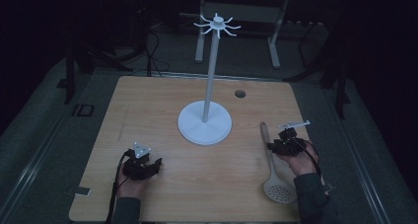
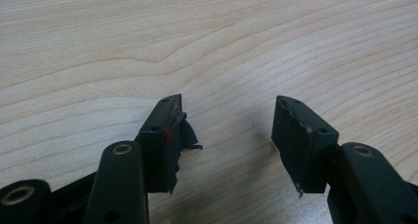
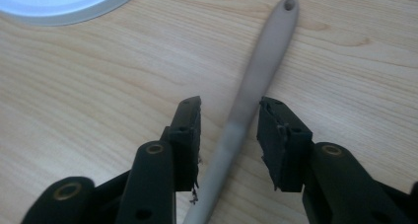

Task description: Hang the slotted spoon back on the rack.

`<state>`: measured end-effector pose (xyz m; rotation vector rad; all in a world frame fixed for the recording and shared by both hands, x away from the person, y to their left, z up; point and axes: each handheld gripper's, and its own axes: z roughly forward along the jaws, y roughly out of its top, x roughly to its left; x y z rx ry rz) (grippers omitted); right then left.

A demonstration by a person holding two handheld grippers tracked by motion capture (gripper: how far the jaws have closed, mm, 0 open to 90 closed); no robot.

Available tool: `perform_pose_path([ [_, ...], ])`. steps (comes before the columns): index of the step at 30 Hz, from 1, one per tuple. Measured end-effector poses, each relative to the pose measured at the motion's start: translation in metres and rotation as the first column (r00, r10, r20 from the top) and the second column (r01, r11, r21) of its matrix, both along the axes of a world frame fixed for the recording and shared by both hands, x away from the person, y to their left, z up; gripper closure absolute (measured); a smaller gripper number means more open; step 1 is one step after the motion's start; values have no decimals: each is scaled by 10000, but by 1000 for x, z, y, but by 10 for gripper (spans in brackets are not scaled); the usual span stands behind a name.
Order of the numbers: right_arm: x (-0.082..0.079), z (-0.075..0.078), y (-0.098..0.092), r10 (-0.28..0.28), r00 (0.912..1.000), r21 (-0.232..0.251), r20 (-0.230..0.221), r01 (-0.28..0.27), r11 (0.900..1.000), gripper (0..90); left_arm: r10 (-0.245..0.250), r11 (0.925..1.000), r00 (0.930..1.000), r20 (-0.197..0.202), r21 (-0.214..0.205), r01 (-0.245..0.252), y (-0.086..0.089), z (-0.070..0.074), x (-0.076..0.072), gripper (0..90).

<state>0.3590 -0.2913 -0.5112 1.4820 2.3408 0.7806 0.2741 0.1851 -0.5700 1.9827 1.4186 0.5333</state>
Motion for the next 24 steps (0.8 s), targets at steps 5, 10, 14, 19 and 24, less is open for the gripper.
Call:
perform_pose_path([
  [5,8,0,1,-375,9988,32,-308,376,9993,610,24,10000,10000,4,-16,-24,0,0,0,461],
  [10,18,-4,3,-738,9944,-135,-755,729,9972,599,-23,10000,10000,1,17,23,0,0,0,461],
  [14,23,-7,5,-958,9903,-213,-1011,941,9953,598,-16,10000,10000,21,4,16,0,0,0,461],
  [19,29,-11,8,-1108,9851,-302,-1317,1077,9937,610,-7,10000,10000,14,1,7,0,0,0,461],
  [24,32,-19,15,-1088,9795,-609,-1694,998,9931,610,-15,10000,10000,12,6,15,0,0,0,461],
])
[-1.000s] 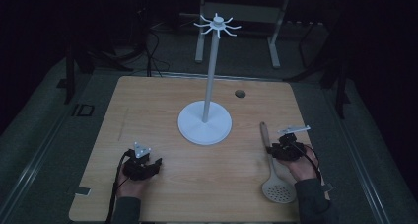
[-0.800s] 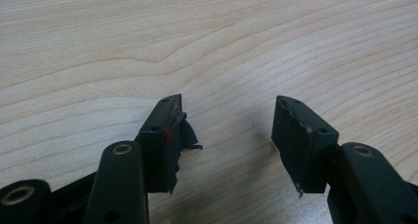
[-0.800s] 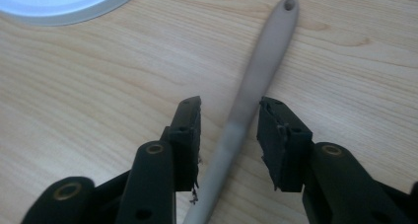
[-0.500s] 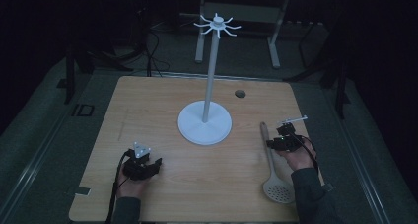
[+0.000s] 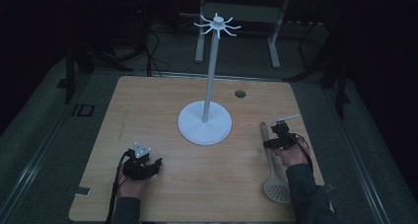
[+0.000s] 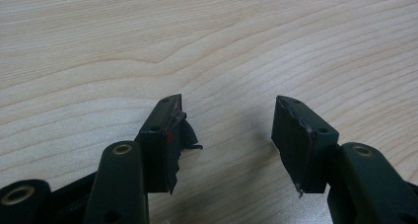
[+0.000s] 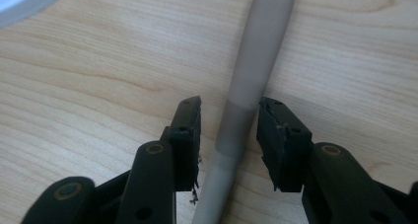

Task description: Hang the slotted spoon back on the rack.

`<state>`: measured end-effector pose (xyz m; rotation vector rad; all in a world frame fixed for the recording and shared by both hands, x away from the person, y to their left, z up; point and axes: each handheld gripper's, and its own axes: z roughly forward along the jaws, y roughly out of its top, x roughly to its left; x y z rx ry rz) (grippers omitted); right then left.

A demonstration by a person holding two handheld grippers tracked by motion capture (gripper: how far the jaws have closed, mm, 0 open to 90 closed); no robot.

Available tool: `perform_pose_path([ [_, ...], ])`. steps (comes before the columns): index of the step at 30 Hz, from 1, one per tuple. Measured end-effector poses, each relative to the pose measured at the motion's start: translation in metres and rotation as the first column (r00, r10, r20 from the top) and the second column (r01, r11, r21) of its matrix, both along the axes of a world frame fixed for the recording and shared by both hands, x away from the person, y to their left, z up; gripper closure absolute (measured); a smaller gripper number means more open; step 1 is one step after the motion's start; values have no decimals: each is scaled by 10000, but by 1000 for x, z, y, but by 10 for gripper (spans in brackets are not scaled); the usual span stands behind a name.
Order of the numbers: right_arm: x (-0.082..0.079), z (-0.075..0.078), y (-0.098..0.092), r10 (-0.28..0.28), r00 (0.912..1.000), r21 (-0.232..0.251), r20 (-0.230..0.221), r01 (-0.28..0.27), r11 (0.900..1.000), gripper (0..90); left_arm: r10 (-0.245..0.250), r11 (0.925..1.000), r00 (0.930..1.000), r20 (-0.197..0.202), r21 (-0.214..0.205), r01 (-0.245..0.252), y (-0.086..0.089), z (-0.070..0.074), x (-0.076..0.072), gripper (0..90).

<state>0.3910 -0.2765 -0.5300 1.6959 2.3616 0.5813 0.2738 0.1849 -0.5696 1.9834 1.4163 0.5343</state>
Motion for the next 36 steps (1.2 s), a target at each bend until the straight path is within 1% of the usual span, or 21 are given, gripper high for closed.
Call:
perform_pose_path([
  [2,1,-3,1,-62,9999,-95,-148,61,9999,615,23,10000,10000,7,-14,-23,0,0,0,461],
  [6,5,-7,3,-205,9995,-283,-236,199,9994,629,26,10000,10000,-1,-6,-26,0,0,0,461],
  [8,7,-8,2,-290,9992,-333,-276,280,9991,660,-1,10000,10000,-3,5,1,0,0,0,461],
  [9,8,-10,2,-321,9989,-389,-351,308,9988,661,-1,10000,10000,-3,5,1,0,0,0,461],
  [11,9,-11,3,-295,9990,-468,-350,279,9985,662,9,10000,10000,12,-7,-9,0,0,0,461],
  [18,9,-11,10,-326,9990,-971,-291,296,9948,674,-22,10000,10000,18,23,22,-1,0,0,461],
  [21,9,-11,12,-457,9986,-1046,-257,428,9936,679,-17,10000,10000,18,5,17,-1,0,0,461],
  [23,8,-11,12,-484,9986,-965,-212,461,9943,685,-20,10000,10000,-7,11,20,0,0,0,461],
  [25,8,-11,13,-386,9988,-583,-291,369,9976,700,-22,10000,10000,-15,15,22,-1,0,0,461],
  [27,8,-11,18,-70,9995,-393,-314,57,9992,713,-4,10000,10000,-25,5,4,-1,-1,1,461],
  [28,8,-11,18,-70,9995,-393,-314,57,9992,713,-4,10000,10000,-25,5,4,-1,-1,1,461],
  [29,6,-11,26,226,9993,-499,-291,-240,9985,717,2,10000,10000,-20,11,-2,-1,0,0,461],
  [30,6,-11,28,353,9990,-519,-290,-367,9980,722,2,10000,10000,-19,17,-2,0,0,0,461],
  [32,4,-11,33,568,9979,-324,-322,-579,9978,730,-5,10000,10000,-9,11,5,0,0,0,461],
  [34,3,-10,35,674,9974,-339,-248,-682,9971,730,-5,10000,10000,-4,6,5,0,0,0,461],
  [35,1,-9,37,776,9969,-389,-162,-782,9962,731,-10,10000,10000,-13,18,10,0,0,0,461],
  [36,-2,-7,39,967,9953,-413,26,-965,9945,731,-22,10000,10000,-6,26,22,0,0,0,461],
])
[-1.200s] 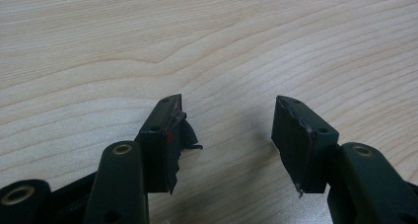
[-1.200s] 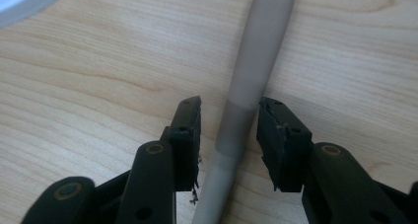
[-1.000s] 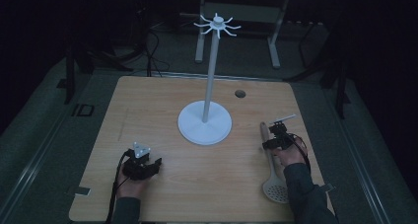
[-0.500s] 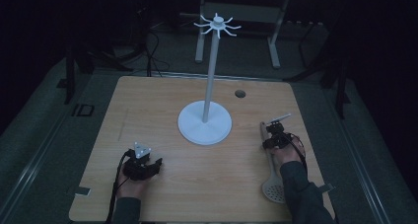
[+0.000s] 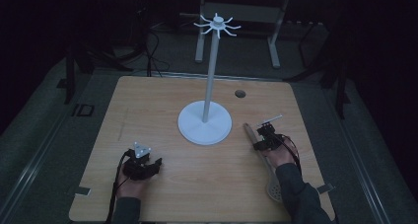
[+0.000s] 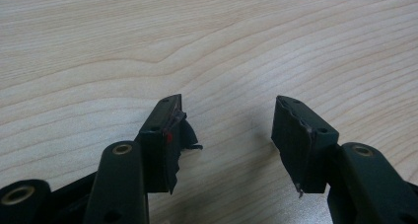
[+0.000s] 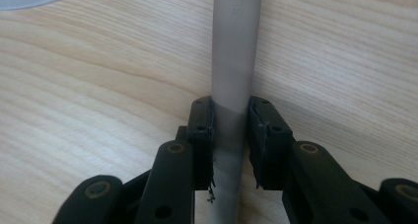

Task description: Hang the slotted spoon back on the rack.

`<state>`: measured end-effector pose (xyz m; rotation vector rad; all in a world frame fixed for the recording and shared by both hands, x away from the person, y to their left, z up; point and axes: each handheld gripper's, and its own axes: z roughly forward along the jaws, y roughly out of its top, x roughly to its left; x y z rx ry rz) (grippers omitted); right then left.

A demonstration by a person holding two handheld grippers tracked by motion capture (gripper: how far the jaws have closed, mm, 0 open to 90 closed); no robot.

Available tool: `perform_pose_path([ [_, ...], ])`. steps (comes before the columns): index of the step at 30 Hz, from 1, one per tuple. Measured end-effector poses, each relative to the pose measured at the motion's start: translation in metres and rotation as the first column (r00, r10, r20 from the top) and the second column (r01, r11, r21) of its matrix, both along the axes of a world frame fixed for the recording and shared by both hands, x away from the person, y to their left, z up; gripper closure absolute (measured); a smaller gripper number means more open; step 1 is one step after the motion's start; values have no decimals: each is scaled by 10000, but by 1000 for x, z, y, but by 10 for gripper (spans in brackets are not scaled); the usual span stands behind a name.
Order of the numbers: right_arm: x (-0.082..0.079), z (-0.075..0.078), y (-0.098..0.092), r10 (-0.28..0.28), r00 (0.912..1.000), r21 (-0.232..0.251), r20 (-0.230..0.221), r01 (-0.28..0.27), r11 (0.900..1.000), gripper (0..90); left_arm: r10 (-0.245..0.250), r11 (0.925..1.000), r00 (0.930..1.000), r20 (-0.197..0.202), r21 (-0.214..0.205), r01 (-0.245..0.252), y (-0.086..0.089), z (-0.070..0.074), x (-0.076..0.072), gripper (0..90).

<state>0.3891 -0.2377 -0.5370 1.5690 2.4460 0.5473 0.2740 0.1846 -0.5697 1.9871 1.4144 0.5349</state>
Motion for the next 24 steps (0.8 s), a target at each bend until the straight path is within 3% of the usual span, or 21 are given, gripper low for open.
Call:
perform_pose_path([
  [7,-6,13,4,365,9953,422,892,-404,9983,731,45,10000,10000,14,-50,-45,1,0,1,461],
  [16,-13,28,15,815,9764,505,2002,-933,9944,732,74,10000,10000,44,-49,-74,1,0,0,461],
  [24,-21,43,22,972,9370,924,3357,-1355,9865,731,72,10000,10000,42,-37,-72,1,0,0,461],
])
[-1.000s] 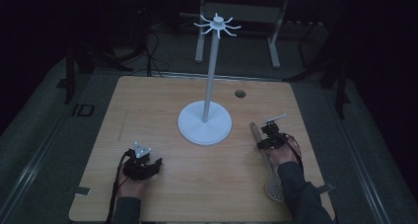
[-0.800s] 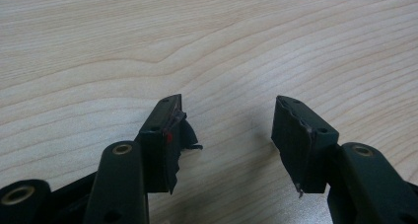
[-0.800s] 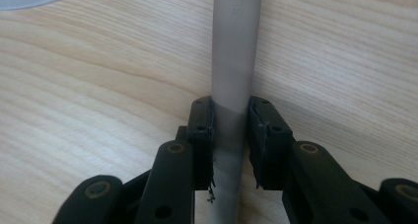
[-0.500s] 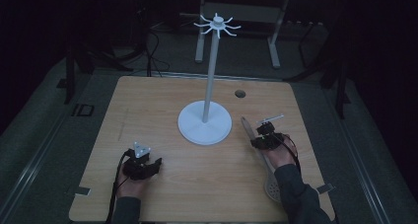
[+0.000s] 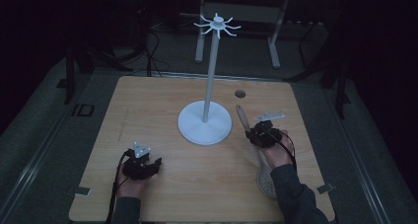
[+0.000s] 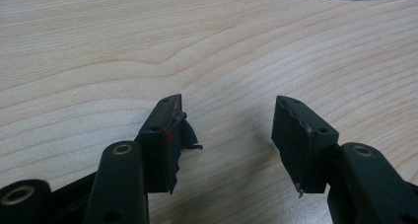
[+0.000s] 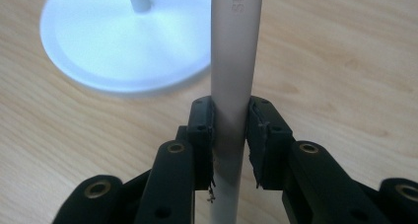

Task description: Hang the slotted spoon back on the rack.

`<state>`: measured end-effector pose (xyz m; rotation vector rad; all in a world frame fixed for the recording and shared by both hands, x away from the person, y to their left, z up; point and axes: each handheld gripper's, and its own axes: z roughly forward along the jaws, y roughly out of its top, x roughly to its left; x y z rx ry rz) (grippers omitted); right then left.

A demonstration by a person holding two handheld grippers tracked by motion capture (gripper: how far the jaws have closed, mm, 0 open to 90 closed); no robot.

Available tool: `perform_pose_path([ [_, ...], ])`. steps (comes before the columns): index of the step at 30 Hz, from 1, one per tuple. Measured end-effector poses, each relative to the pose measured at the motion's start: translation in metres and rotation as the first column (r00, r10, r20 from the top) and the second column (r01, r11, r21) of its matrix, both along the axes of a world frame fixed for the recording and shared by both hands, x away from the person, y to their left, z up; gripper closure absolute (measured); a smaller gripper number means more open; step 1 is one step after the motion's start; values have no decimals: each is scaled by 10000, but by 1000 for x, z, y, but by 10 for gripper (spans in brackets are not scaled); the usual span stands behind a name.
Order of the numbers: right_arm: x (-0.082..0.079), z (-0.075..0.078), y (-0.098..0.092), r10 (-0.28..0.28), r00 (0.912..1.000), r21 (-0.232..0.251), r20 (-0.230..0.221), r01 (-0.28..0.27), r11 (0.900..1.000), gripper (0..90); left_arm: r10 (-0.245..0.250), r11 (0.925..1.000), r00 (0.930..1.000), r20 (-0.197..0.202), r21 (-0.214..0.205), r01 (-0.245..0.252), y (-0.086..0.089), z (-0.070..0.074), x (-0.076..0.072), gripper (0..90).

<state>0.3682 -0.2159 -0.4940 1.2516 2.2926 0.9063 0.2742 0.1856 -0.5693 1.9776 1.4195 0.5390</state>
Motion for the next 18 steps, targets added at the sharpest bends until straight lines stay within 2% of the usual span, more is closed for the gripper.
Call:
perform_pose_path([
  [3,-2,3,2,1,9993,163,370,-7,9999,731,-2,10000,10000,-1,-3,2,0,0,0,461],
  [11,-6,11,10,468,9949,328,891,-498,9982,732,-17,10000,10000,-15,24,17,0,0,0,461],
  [18,-11,23,17,880,9852,405,1474,-949,9947,732,22,10000,10000,18,-33,-22,0,0,0,461],
])
